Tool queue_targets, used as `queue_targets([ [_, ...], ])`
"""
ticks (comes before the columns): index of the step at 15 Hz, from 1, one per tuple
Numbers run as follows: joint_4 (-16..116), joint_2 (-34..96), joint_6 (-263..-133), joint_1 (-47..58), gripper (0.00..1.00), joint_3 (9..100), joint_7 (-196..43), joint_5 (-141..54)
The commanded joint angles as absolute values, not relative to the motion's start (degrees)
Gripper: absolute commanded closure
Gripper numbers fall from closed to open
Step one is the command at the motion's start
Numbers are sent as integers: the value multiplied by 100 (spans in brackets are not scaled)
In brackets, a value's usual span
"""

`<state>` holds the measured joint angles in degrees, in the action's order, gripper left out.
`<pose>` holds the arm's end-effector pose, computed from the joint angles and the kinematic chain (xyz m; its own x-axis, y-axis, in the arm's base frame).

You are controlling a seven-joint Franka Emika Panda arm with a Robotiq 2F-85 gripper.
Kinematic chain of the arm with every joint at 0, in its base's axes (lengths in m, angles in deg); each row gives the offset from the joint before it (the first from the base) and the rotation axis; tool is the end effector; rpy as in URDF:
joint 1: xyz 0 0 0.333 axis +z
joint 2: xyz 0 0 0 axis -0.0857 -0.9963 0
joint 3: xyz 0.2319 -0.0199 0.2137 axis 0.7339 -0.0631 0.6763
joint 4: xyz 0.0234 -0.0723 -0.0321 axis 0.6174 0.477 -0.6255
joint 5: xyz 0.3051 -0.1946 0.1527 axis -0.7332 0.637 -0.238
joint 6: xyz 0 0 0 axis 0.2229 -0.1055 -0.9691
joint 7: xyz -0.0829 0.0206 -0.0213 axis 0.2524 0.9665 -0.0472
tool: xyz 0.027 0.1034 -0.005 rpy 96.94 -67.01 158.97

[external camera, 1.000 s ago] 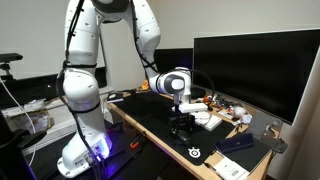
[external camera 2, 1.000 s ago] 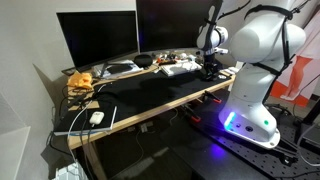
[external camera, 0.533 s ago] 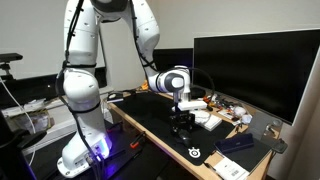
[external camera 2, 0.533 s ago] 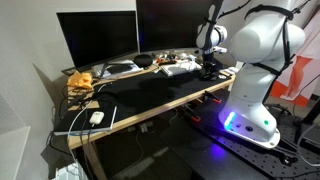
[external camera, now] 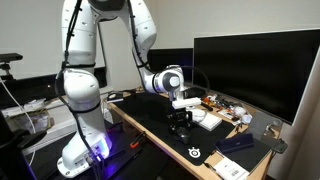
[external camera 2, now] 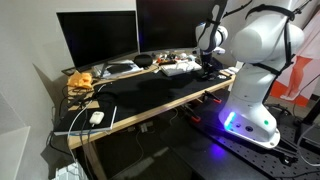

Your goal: Move the mouse to the left on the desk

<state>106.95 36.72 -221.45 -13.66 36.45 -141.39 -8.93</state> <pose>0.3366 -0.2623 0.1863 0.5480 0.7814 -0.2986 0.8219 -0.5694 0.0183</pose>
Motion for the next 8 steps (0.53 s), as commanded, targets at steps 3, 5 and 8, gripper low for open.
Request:
queue_targets([
  [3,11265,4598,-22266,-1375,53,3605,-13317,-288],
  [5,11421,4865,-22203,-1381,53,3691,-13097,-390],
  [8,11647,5241,-22115,-1315,53,3838,-12763,-758],
])
